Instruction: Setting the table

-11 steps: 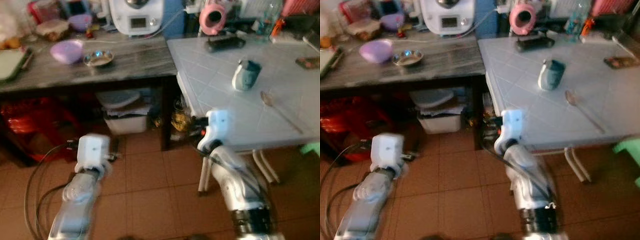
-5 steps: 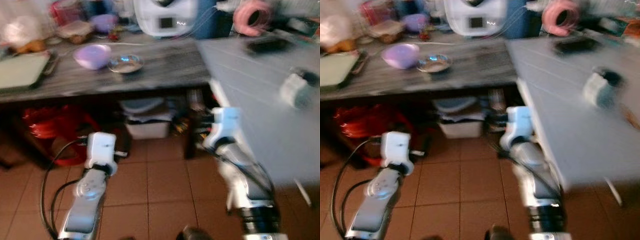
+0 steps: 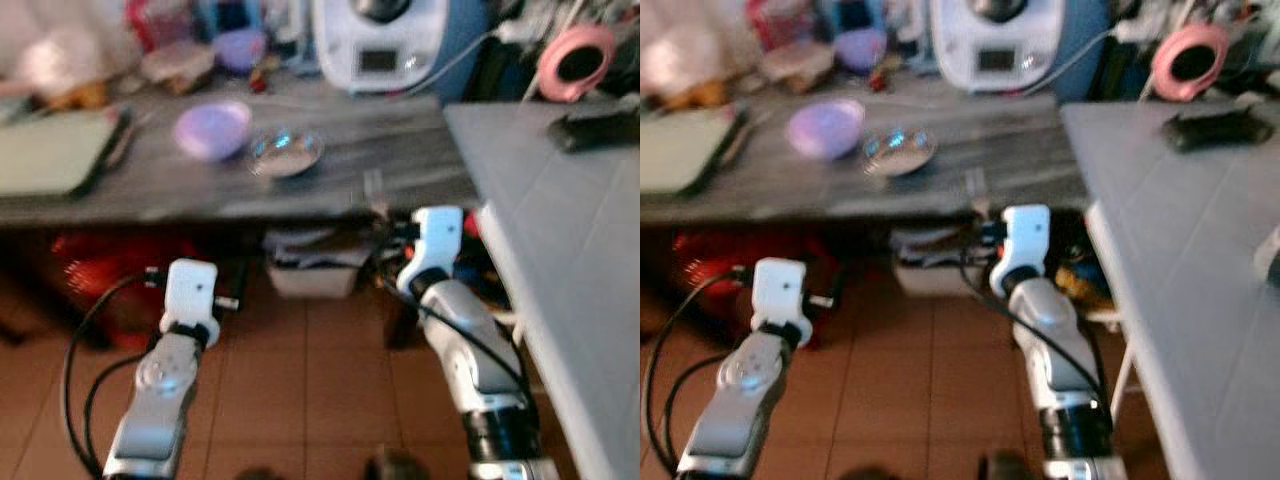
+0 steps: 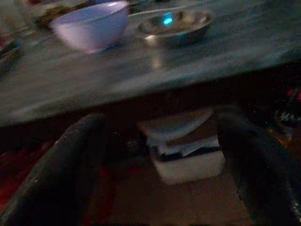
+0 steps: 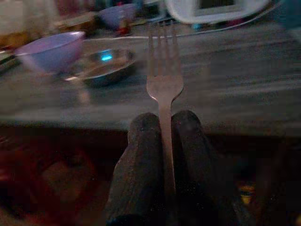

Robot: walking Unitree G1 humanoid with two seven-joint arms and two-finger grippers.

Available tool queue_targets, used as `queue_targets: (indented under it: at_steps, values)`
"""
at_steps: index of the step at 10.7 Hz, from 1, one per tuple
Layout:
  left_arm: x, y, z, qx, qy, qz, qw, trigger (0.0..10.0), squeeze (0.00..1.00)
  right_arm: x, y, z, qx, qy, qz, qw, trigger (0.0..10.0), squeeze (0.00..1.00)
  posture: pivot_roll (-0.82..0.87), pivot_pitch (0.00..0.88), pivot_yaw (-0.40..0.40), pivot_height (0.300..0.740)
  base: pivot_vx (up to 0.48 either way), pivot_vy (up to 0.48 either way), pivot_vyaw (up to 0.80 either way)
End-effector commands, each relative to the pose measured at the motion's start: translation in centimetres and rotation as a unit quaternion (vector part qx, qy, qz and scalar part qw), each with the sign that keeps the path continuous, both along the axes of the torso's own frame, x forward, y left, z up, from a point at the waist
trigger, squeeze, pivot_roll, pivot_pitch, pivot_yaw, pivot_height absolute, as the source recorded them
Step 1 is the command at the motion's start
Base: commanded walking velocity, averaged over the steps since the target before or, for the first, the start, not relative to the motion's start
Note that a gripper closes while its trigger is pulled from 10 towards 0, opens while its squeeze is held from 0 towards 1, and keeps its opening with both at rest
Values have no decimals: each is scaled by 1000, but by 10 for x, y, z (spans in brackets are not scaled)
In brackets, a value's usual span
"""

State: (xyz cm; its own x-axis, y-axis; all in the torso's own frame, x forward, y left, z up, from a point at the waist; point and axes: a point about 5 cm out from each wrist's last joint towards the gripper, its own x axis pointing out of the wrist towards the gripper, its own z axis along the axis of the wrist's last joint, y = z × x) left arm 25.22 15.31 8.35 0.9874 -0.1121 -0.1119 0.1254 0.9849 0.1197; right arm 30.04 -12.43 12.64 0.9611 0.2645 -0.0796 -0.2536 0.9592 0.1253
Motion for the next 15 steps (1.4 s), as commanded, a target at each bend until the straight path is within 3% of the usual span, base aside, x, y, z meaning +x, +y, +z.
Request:
queue_targets:
  at_steps: [1,5,9,10,15]
  values:
    - [0,-5,2,-4,-5,-8,1000,10000,0,3,-9,1,-4,-2,-24,1000,10000,0,-28,15,54,740,480,0,0]
    - [2,-1,1,-6,-3,13,1000,10000,0,5,-12,0,-3,-5,-35,999,10000,0,-28,18,55,740,480,0,0]
    - [2,14,6,2,-18,55,998,10000,0,9,-23,-2,6,6,-99,995,10000,0,-15,28,59,740,0,0,188]
    - [0,16,6,4,-16,58,998,10000,0,13,-26,-8,20,31,-119,992,10000,0,-8,43,58,740,0,0,0]
    - [-30,21,5,10,12,52,999,10000,0,52,-2,1,69,67,-144,985,10000,0,70,152,75,740,0,0,0]
